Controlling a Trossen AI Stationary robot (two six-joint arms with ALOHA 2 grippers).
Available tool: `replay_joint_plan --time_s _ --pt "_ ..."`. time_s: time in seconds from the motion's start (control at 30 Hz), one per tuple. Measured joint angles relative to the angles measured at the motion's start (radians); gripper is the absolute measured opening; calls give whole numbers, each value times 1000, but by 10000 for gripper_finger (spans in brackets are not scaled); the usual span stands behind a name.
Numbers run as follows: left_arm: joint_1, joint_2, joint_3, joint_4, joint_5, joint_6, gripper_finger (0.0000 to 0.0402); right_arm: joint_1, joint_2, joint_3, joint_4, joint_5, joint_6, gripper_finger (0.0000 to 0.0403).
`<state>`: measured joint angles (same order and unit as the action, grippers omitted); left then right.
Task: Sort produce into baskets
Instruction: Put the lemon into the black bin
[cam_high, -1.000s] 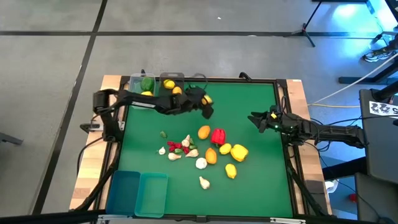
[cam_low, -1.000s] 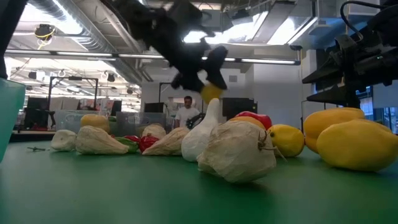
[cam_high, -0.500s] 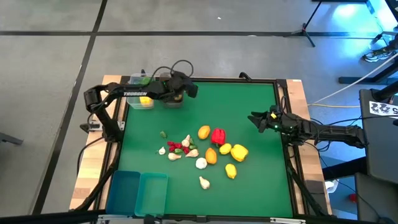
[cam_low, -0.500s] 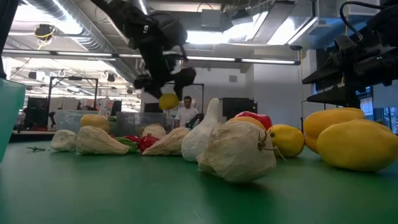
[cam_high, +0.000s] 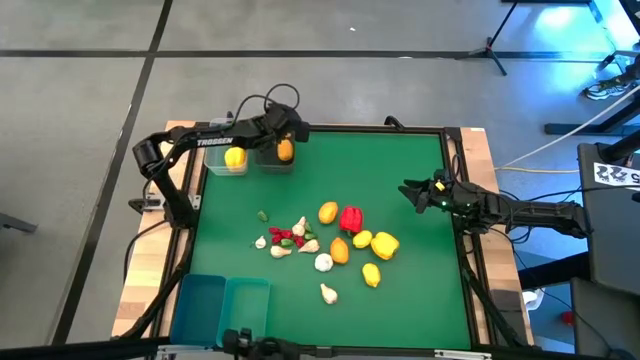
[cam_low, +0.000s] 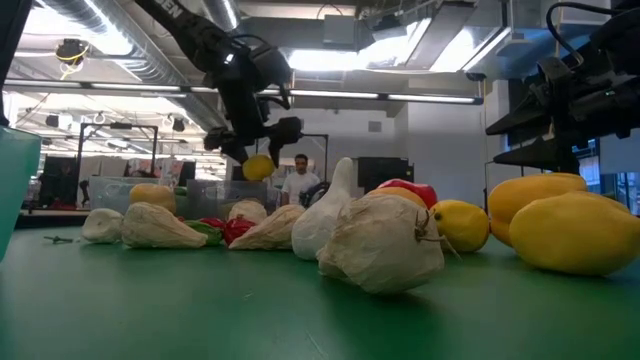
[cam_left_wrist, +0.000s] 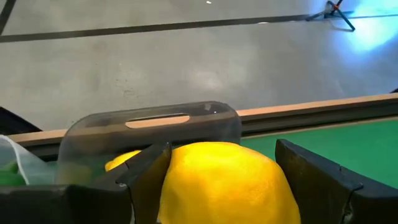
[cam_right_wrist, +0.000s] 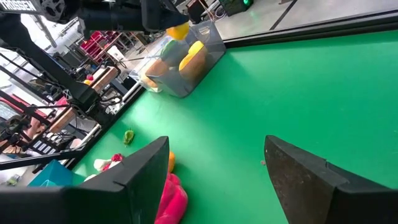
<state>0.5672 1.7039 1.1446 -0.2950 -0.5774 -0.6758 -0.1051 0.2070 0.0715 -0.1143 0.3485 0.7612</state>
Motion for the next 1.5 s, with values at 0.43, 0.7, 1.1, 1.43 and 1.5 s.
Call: replay_joint_plan --time_s 0.43,0.7,1.1,1.43,1.5 --pt "5 0 1 61 50 99 325 0 0 0 0 2 0 261" --pt "24 0 1 59 43 91 326 0 0 0 0 2 0 261" --pt "-119 -2 1 244 460 272 328 0 0 0 0 2 0 261" --pt "-437 8 -1 212 229 291 328 0 0 0 0 3 -6 261" --pt "-485 18 -9 212 130 267 328 0 0 0 0 3 -6 261"
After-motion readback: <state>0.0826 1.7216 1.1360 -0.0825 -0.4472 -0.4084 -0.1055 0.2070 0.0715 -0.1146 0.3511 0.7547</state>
